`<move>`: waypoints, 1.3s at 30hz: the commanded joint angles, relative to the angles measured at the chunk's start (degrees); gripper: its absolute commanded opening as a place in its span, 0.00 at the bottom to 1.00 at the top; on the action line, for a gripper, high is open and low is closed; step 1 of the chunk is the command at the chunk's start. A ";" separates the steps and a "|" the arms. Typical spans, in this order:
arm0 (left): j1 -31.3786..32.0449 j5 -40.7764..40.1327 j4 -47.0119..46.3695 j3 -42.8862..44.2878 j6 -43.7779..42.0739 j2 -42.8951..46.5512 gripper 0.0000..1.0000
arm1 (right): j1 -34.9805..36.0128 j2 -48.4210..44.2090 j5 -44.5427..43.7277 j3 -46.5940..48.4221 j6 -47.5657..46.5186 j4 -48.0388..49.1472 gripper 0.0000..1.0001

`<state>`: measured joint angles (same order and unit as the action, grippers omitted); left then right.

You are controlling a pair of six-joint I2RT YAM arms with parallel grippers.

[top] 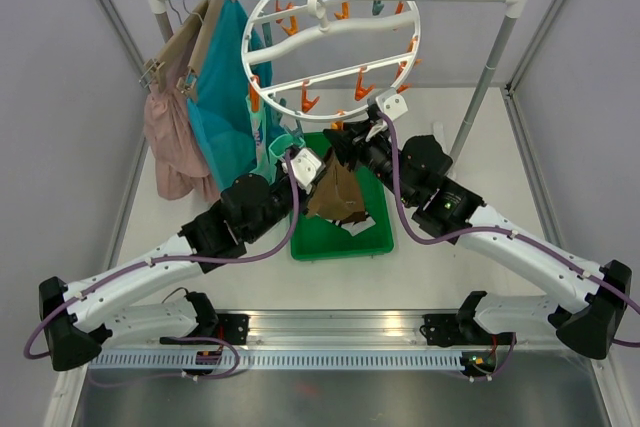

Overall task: Clip the socks to the hanger
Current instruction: Open the clamp at the hanger.

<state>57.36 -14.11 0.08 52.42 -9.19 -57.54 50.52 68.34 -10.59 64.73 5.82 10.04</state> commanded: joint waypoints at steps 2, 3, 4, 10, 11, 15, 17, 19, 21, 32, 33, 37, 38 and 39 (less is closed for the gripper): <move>0.56 -3.56 -5.61 1.63 -3.03 0.23 0.02 | 0.28 -0.22 -2.42 2.94 0.24 -0.90 0.00; 0.56 -3.38 -5.61 1.80 -2.94 0.06 0.02 | 0.19 -0.22 -2.42 2.95 0.15 -0.99 0.00; 0.56 -3.03 -5.53 2.15 -2.94 0.06 0.02 | 0.19 -0.22 -2.33 2.95 0.15 -1.08 0.00; 0.82 -2.33 -5.44 2.95 -2.85 -0.73 0.02 | 0.19 0.04 -2.59 3.56 0.42 -1.60 0.00; 0.91 -2.33 -5.44 3.12 -2.94 -0.82 0.02 | 0.19 0.13 -2.59 3.65 0.50 -1.61 0.00; 1.17 -2.41 -5.53 3.65 -2.94 -1.35 0.02 | 0.19 -0.04 -2.59 3.47 0.59 -1.69 0.00; 1.26 -2.59 -5.79 3.83 -3.03 -1.44 0.02 | 0.19 -0.04 -2.59 3.56 0.42 -1.87 0.00; 1.35 -2.50 -5.96 3.83 -2.85 -1.44 0.02 | 0.19 -0.05 -2.59 3.47 0.50 -1.96 0.00; 1.43 -2.50 -6.05 4.09 -2.85 -1.44 0.02 | 0.19 -0.13 -2.77 3.39 0.42 -2.13 0.00; 1.52 -2.59 -6.58 4.62 -3.03 -1.87 0.02 | 0.28 0.22 -2.77 4.18 0.50 -2.48 0.00; 1.52 -2.59 -6.67 4.70 -2.94 -1.88 0.02 | 0.28 0.31 -2.77 4.09 0.59 -2.57 0.00; 1.52 -3.03 -6.67 5.32 -3.29 -2.66 0.02 | 0.19 0.22 -2.42 4.44 0.85 -2.92 0.00; 1.52 -3.29 -6.67 5.49 -3.29 -2.84 0.02 | 0.19 0.31 -2.42 4.53 0.77 -3.01 0.00; 1.52 -3.64 -6.84 5.58 -3.29 -3.10 0.02 | 0.19 0.22 -2.59 4.62 0.68 -3.10 0.00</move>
<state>58.39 -16.25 -3.60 55.00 -10.44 -59.94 50.54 68.38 -12.58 66.30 6.00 6.20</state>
